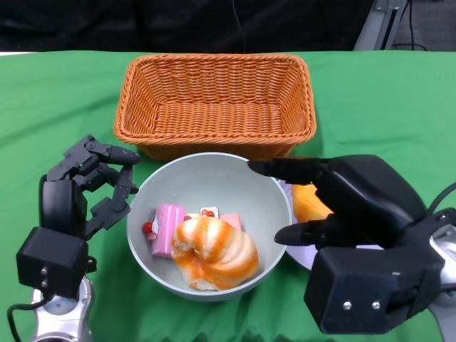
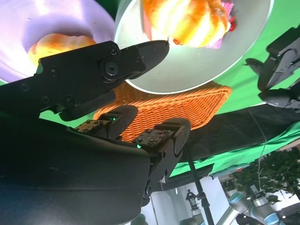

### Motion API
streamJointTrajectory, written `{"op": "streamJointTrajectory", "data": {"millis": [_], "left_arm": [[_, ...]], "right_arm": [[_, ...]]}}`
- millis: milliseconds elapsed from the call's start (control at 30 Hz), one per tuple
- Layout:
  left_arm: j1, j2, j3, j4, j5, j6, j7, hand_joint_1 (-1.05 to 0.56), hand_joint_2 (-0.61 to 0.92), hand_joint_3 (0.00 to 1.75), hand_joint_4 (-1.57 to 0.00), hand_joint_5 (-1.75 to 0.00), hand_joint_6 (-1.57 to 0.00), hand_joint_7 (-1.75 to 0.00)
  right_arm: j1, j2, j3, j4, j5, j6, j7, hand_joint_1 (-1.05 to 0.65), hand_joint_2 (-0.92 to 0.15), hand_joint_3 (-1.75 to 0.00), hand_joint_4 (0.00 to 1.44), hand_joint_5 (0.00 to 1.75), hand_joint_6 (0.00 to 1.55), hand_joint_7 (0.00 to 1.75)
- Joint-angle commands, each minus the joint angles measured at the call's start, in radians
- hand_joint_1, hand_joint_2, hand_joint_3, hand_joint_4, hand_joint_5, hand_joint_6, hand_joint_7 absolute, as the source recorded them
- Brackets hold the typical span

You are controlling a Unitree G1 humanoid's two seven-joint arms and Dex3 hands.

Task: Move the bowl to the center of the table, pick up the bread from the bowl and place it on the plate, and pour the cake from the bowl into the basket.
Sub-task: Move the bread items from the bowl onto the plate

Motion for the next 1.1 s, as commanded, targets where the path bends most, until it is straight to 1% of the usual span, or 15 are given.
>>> {"op": "streamJointTrajectory", "data": {"millis": [33, 233, 400, 600, 700, 833, 967, 1100], "left_arm": [[-0.009, 0.013, -0.001, 0.001, 0.005, -0.011, 0.018, -0.18, 0.71, 0.78, -0.81, -1.54, -0.83, -1.19], [-0.009, 0.008, -0.003, -0.003, 0.005, 0.003, 0.029, -0.19, 0.71, 0.77, -0.81, -1.51, -0.83, -1.17], [-0.01, 0.003, -0.003, -0.007, -0.008, 0.002, 0.013, -0.17, 0.73, 0.75, -0.78, -1.5, -0.82, -1.14], [-0.013, -0.001, 0.002, -0.008, -0.011, 0.004, 0.027, -0.17, 0.8, 0.63, -0.79, -1.49, -0.84, -1.11], [-0.016, -0.001, 0.004, -0.006, -0.006, 0.005, 0.037, -0.16, 0.81, 0.61, -0.79, -1.5, -0.85, -1.12], [-0.018, 0.0, 0.003, -0.003, -0.005, 0.0, 0.036, -0.16, 0.82, 0.6, -0.79, -1.51, -0.84, -1.13], [-0.019, 0.001, 0.004, -0.004, -0.003, 0.006, 0.044, -0.16, 0.85, 0.55, -0.79, -1.53, -0.83, -1.13], [-0.019, 0.006, -0.002, -0.004, 0.011, 0.004, 0.056, -0.15, 0.86, 0.52, -0.79, -1.53, -0.82, -1.14]], "right_arm": [[-0.035, 0.017, 0.012, 0.029, 0.022, -0.016, 0.007, -0.58, -0.86, -0.01, 0.66, 0.06, 0.55, 0.01], [-0.092, 0.055, 0.043, 0.103, 0.023, -0.015, 0.008, -0.6, -0.88, -0.01, 0.68, 0.05, 0.55, 0.0], [-0.152, 0.08, 0.072, 0.174, 0.018, 0.016, 0.044, -0.6, -0.9, -0.01, 0.65, 0.02, 0.52, 0.0], [-0.215, 0.103, 0.098, 0.263, 0.017, 0.055, 0.074, -0.61, -0.92, -0.01, 0.61, 0.0, 0.5, 0.0], [-0.25, 0.111, 0.108, 0.308, 0.032, 0.081, 0.112, -0.61, -0.92, -0.02, 0.57, 0.0, 0.47, 0.0], [-0.288, 0.12, 0.114, 0.36, 0.054, 0.11, 0.155, -0.62, -0.92, -0.03, 0.58, 0.01, 0.44, 0.0], [-0.307, 0.133, 0.115, 0.367, 0.079, 0.165, 0.201, -0.63, -0.92, -0.04, 0.53, 0.0, 0.42, 0.0], [-0.324, 0.144, 0.123, 0.372, 0.092, 0.207, 0.234, -0.64, -0.92, -0.04, 0.54, 0.01, 0.38, 0.0]]}}
